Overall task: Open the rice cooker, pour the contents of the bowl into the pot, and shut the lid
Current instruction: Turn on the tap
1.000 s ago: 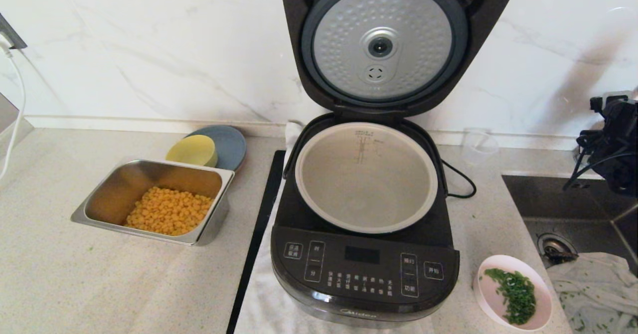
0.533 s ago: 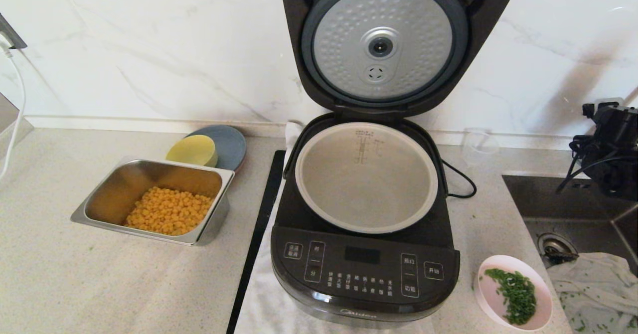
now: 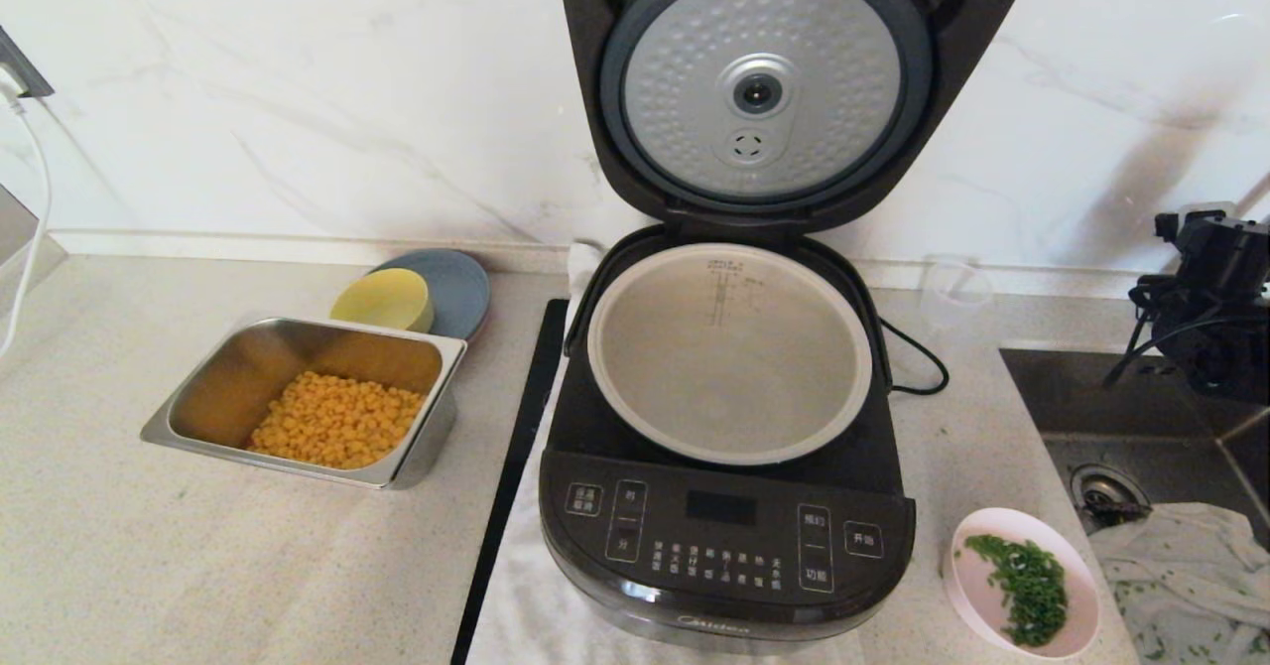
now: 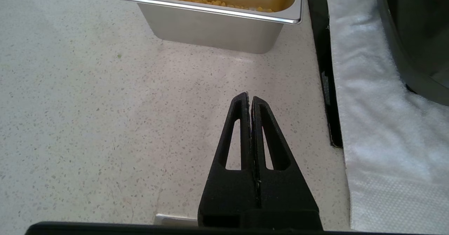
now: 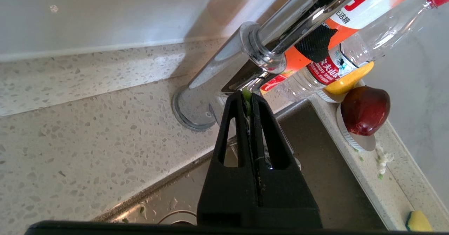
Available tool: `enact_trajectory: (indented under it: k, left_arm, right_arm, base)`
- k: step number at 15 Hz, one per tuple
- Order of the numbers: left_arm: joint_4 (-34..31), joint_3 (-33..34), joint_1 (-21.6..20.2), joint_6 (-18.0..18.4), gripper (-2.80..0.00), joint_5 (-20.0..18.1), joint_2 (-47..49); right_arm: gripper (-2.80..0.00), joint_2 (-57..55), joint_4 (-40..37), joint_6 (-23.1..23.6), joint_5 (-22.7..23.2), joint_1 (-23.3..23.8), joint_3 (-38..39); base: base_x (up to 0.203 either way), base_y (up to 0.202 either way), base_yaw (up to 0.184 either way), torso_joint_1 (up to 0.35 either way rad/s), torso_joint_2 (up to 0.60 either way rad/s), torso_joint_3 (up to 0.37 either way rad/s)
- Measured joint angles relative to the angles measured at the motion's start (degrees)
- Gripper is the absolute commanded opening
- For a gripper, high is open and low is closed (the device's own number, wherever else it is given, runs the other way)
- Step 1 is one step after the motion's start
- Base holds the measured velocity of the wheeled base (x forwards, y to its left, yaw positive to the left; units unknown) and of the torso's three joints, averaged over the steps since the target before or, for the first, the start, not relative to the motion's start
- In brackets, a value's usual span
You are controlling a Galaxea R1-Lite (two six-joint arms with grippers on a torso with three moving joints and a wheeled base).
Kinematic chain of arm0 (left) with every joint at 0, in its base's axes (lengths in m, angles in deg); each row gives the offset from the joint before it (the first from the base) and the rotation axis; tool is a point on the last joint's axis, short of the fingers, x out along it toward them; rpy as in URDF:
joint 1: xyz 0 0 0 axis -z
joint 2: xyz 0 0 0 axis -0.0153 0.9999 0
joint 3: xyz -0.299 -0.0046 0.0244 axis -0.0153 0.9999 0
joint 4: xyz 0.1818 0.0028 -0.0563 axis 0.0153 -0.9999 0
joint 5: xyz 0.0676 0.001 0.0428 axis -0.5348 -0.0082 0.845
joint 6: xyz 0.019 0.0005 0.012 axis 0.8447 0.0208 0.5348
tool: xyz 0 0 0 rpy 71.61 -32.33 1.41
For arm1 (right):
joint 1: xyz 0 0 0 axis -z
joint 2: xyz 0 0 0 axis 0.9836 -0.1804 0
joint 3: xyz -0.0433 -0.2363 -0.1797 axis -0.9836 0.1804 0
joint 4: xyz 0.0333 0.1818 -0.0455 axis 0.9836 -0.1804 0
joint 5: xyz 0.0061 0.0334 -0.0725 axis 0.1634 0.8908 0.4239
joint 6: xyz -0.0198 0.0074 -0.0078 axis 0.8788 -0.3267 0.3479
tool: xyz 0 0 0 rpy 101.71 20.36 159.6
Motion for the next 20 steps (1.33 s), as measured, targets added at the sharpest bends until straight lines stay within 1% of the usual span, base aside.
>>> enact_trajectory:
  k: [5, 8, 12, 17, 20]
  left_arm:
    - [-0.01, 0.00, 0.02, -0.01, -2.80, 0.00, 0.00]
    - [0.00, 0.00, 0.00, -0.03, -2.80, -0.01, 0.00]
    - [-0.01, 0.00, 0.00, -0.04, -2.80, 0.00, 0.00]
    - [-0.01, 0.00, 0.00, -0.01, -2.80, 0.02, 0.00]
    - [-0.01, 0.00, 0.00, -0.01, -2.80, 0.00, 0.00]
  right_arm:
    - [-2.80, 0.78, 0.66, 0.07, -0.24, 0.01, 1.46]
    - [-2.80, 1.14, 3.48, 0.68, -0.73, 0.32, 3.18]
    - [-2.80, 1.55, 3.55, 0.74, -0.85, 0.45, 3.62]
    - [-2.80, 0.69, 2.79, 1.80, -1.38, 0.37, 0.08]
    - [-2.80, 0.45, 3.02, 1.98, -2.03, 0.37, -0.18]
  base:
    - [0.000, 0.000, 0.000, 0.000, 0.00, 0.000]
    - [0.000, 0.000, 0.000, 0.000, 0.00, 0.000]
    - [0.000, 0.000, 0.000, 0.000, 0.00, 0.000]
    - [0.000, 0.000, 0.000, 0.000, 0.00, 0.000]
    - [0.000, 0.000, 0.000, 0.000, 0.00, 0.000]
